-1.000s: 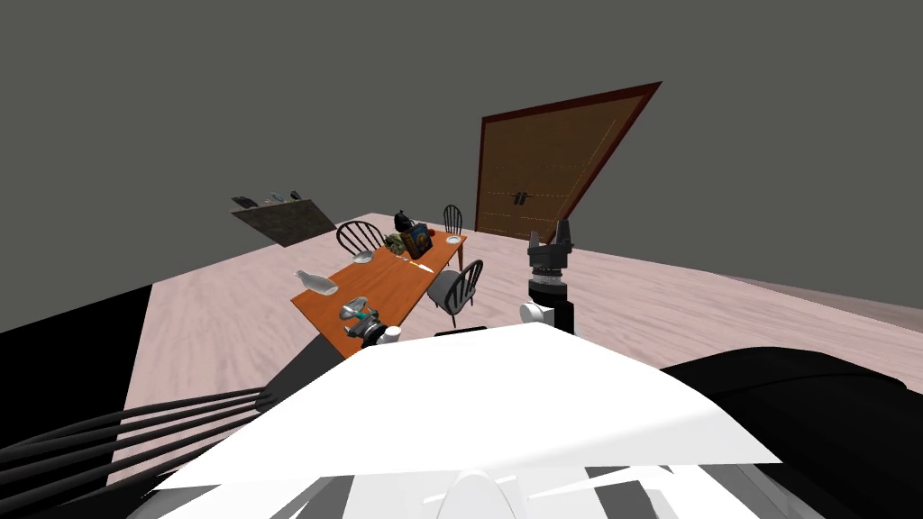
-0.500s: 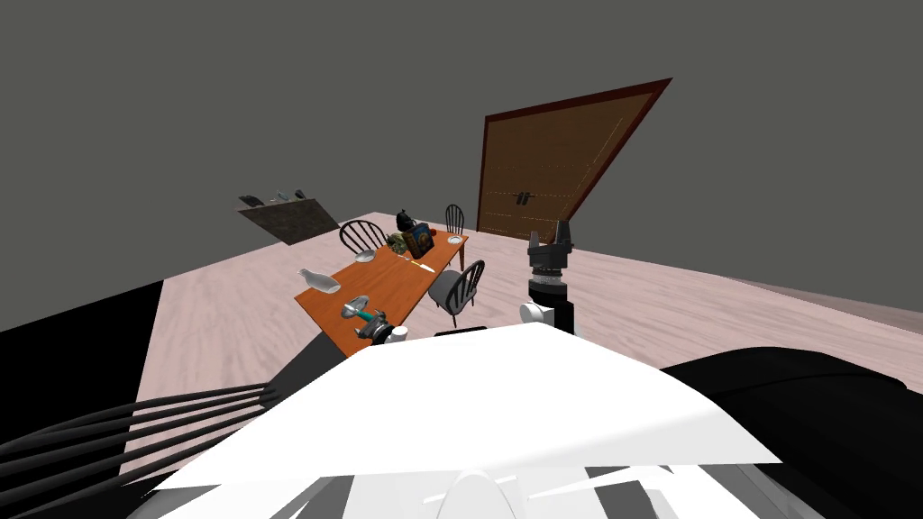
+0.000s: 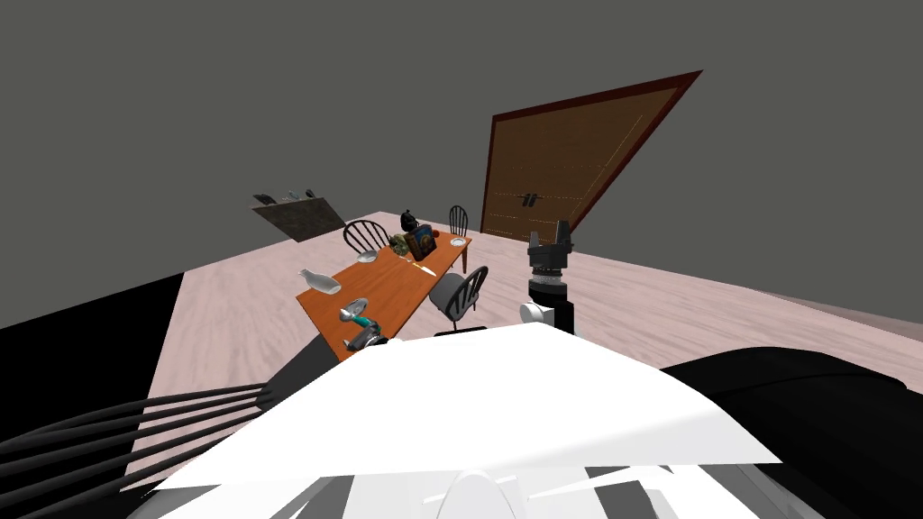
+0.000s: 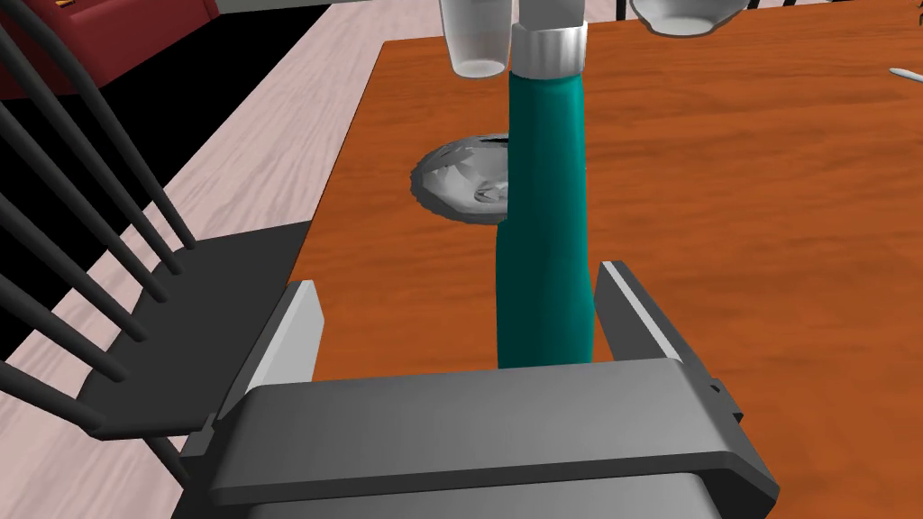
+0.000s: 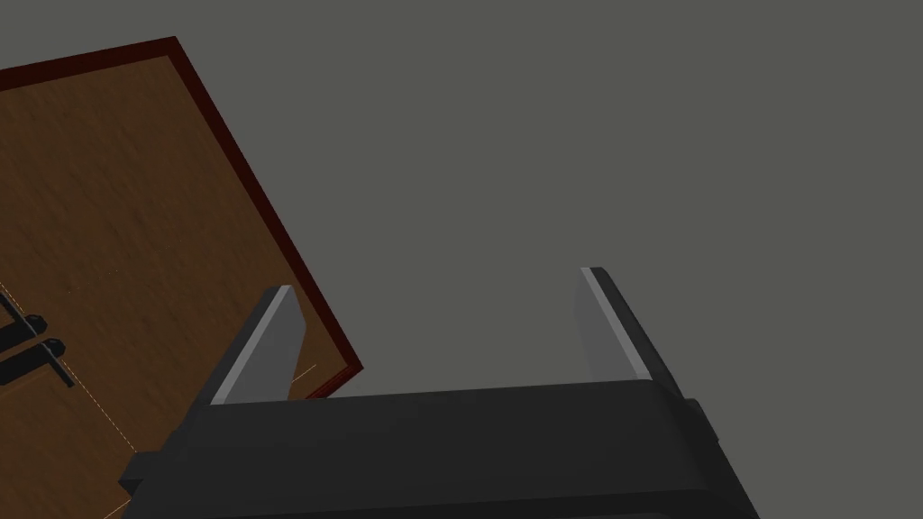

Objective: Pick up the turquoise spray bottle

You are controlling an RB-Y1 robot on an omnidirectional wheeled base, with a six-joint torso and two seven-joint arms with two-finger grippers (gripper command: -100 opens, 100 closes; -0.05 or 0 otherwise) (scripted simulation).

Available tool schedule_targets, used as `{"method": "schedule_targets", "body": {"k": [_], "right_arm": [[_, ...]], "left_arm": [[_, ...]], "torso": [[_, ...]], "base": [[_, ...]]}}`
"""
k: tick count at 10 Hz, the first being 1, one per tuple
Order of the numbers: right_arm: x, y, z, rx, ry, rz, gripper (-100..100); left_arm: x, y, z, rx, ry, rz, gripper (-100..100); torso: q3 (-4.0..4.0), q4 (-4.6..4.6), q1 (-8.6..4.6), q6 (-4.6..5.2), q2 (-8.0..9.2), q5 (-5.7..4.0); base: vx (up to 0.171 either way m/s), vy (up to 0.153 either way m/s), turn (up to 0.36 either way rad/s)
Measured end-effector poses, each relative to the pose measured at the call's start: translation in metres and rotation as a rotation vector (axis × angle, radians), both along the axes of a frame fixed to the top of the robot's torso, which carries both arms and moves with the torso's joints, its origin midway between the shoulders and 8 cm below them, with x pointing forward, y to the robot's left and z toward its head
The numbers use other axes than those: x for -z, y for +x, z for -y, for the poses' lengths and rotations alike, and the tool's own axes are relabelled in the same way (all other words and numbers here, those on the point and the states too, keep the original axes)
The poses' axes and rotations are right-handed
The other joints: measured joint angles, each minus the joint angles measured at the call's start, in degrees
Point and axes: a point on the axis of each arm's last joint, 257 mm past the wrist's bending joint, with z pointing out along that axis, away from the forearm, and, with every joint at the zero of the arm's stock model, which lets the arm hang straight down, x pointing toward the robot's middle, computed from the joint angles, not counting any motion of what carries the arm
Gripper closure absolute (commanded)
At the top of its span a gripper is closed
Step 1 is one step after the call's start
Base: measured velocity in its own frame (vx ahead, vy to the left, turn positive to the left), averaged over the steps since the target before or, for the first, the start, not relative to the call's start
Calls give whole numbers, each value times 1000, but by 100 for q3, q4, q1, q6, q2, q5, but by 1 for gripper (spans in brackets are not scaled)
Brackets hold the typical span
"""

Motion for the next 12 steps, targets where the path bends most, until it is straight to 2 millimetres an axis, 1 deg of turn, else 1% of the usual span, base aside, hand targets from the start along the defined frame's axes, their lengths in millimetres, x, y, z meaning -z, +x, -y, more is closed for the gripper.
{"method": "schedule_targets", "body": {"k": [1, 2, 8, 9, 10, 11, 12], "right_arm": [[0, 0, 0, 0, 0, 0, 0], [0, 0, 0, 0, 0, 0, 0], [0, 0, 0, 0, 0, 0, 0], [0, 0, 0, 0, 0, 0, 0], [0, 0, 0, 0, 0, 0, 0], [0, 0, 0, 0, 0, 0, 0], [0, 0, 0, 0, 0, 0, 0]], "left_arm": [[-2, -11, -7, 6, 19, -1, -100], [-3, -15, -8, 6, 14, 15, -100], [-3, -15, -8, 4, 0, 39, -100], [-3, -15, -8, 4, 0, 39, -100], [1, -6, 2, 32, -2, 35, -100], [-1, -1, 8, 45, -1, 38, -100], [-2, 9, 19, 74, -1, 37, -100]], "torso": [[6, -1, 1, -8, 14, -3], [10, 2, 12, -4, 19, 0], [9, 5, 16, 5, 13, 3], [8, 4, 14, 5, 13, 2], [3, 2, 22, -1, 4, 4], [5, 3, 21, 5, 7, 4], [4, 2, 30, 0, 5, 5]], "base": [[2, -11, 30], [-3, 17, -47], [0, -1, 2], [19, 21, 340], [7, 13, 135], [12, 45, 335], [8, 6, 321]]}}
